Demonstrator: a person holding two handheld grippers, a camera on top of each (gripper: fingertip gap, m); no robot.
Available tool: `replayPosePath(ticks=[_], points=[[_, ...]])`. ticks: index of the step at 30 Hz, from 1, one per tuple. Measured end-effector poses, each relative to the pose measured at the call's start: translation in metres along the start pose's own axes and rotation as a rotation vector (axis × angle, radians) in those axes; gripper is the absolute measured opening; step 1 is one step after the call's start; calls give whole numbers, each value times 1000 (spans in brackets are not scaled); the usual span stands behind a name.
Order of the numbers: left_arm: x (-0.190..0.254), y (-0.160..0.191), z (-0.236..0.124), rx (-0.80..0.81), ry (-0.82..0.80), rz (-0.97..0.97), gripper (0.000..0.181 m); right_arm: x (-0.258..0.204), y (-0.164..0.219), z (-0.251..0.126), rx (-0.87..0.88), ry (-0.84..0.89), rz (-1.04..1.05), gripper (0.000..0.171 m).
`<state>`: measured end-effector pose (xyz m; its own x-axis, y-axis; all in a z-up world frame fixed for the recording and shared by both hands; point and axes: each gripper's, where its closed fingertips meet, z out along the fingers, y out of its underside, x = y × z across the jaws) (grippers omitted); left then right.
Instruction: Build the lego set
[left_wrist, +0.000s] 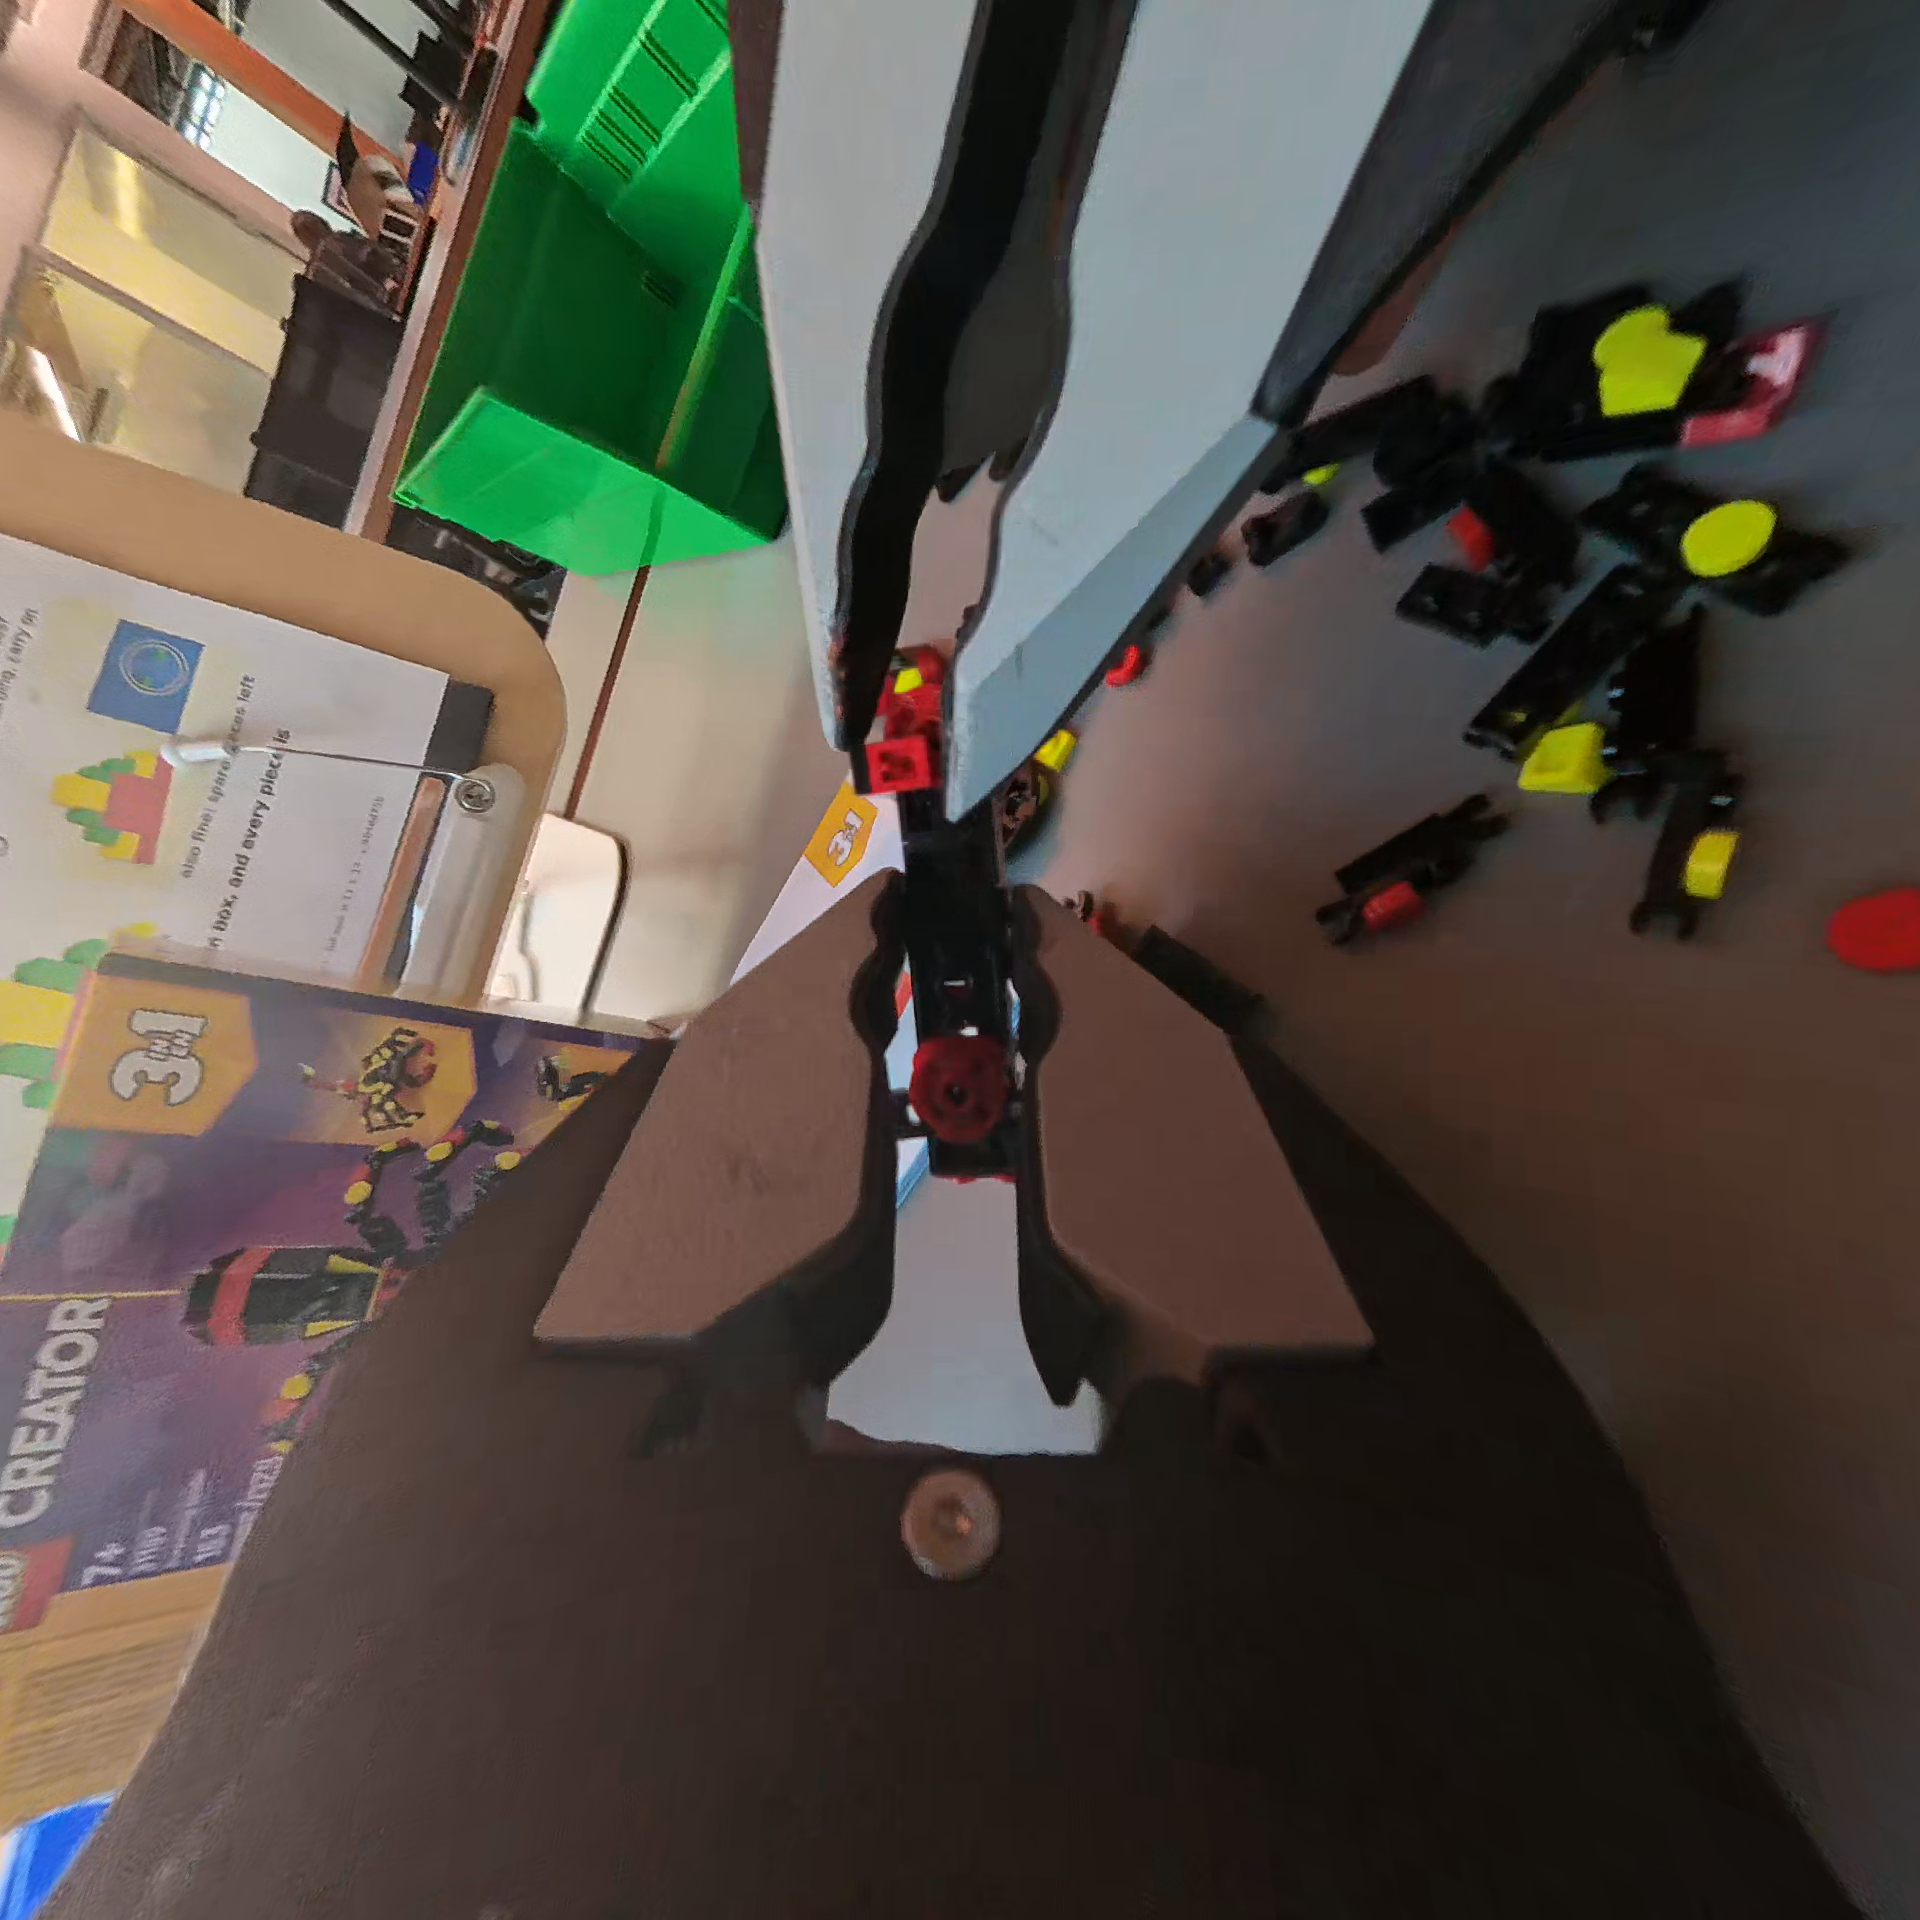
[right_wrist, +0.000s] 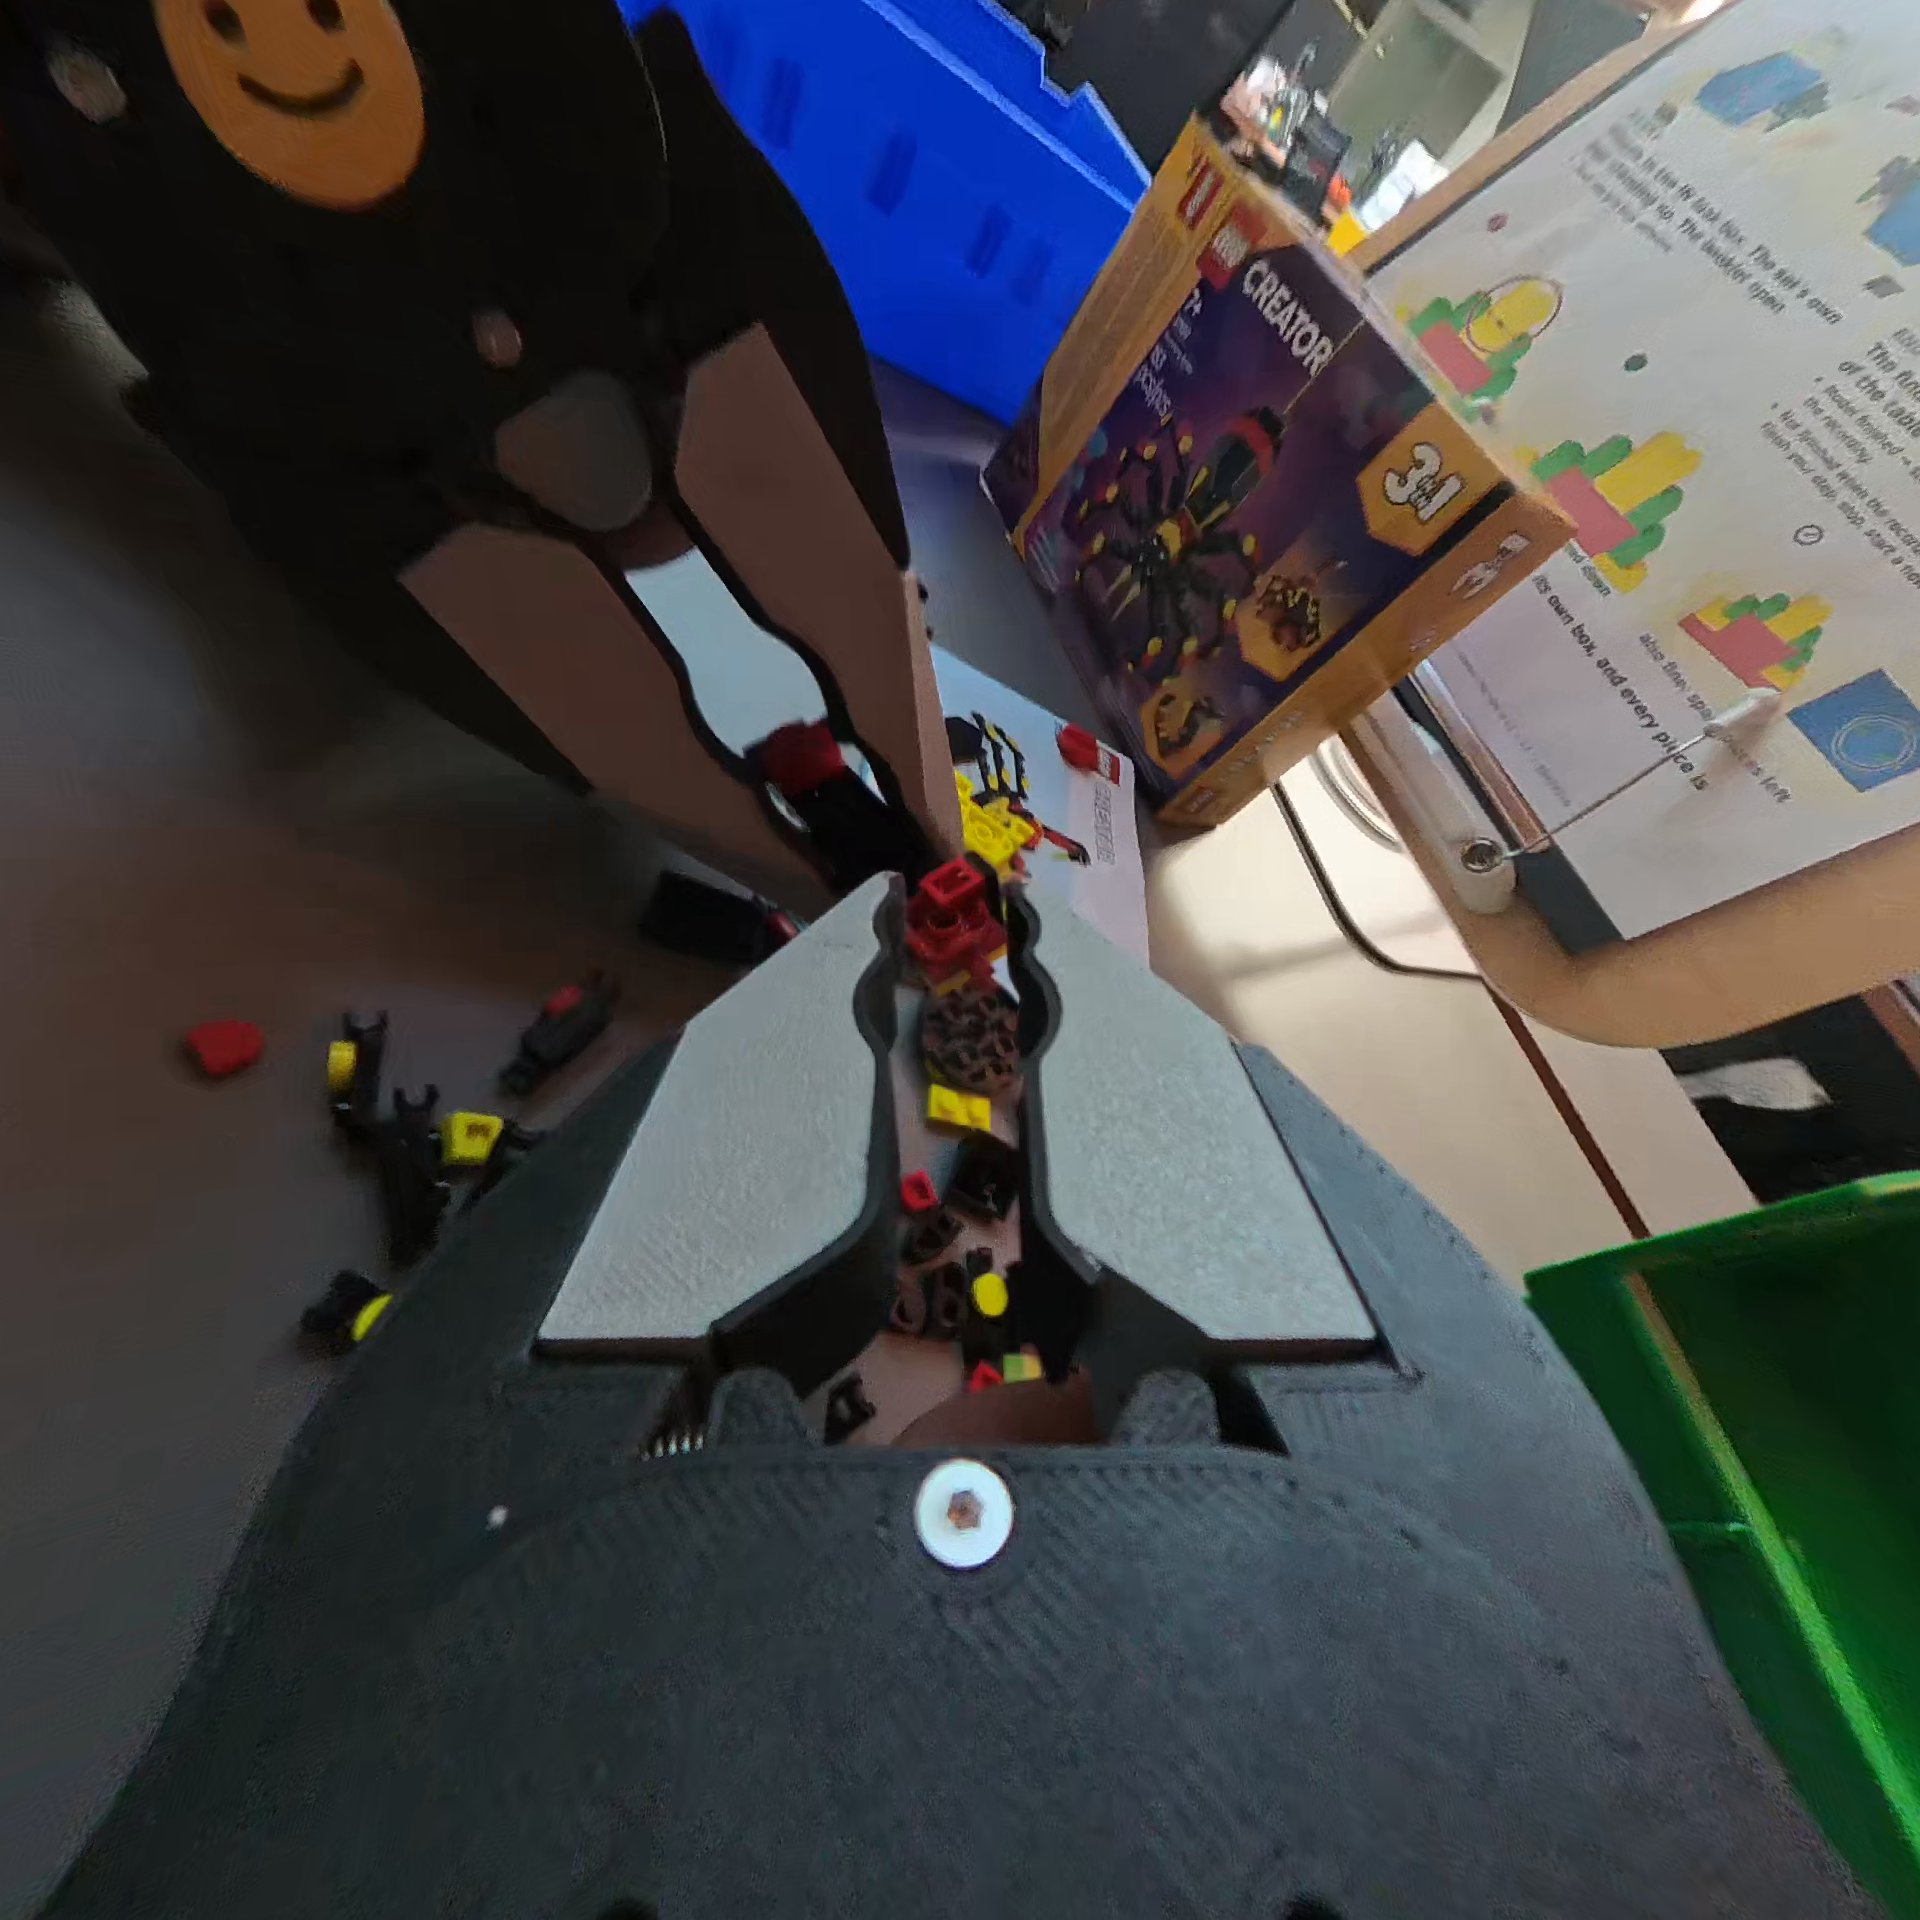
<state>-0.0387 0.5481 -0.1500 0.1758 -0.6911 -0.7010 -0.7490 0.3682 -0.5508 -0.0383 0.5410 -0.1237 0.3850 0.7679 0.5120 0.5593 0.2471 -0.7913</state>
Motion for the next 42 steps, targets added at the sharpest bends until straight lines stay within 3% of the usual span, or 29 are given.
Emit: replayPosePath(ticks=[5, 16, 21, 22, 26, 27, 30, 35, 36, 37, 39, 42], points=[[10, 1, 2, 5, 42, 79, 14, -7, 19, 8, -99, 8, -158, 17], [-1, -16, -13, 178, 53, 20, 14, -3, -1, -8, 77, -47, -60, 14], [9, -28, -36, 374, 154, 32, 14, -19, -22, -19, 199, -152, -18, 19], [10, -29, -41, 405, 172, 23, 14, -24, -26, -20, 214, -172, -22, 14], [5, -28, -49, 443, 173, -23, 14, -23, -36, -18, 191, -127, -24, 13], [1, -29, -50, 444, 166, -52, 14, -19, -41, -18, 207, -117, 36, 13], [-19, -32, -47, 440, 125, -239, 14, 4, -61, -15, 317, -182, 501, 11], [-21, -9, -27, 308, 144, -275, 15, 12, -39, 7, 195, -68, 446, 12], [-19, -7, -24, 279, 151, -271, 15, 22, -34, 8, 170, 20, 440, 0], [-18, -6, -21, 257, 134, -260, 15, 45, -27, 6, 148, 167, 436, 0], [-11, -12, -20, 240, 108, -227, 15, 77, -17, -2, 154, 282, 478, 0], [-6, -12, -16, 210, 110, -211, 15, 74, -5, 2, 187, 156, 620, 0]])
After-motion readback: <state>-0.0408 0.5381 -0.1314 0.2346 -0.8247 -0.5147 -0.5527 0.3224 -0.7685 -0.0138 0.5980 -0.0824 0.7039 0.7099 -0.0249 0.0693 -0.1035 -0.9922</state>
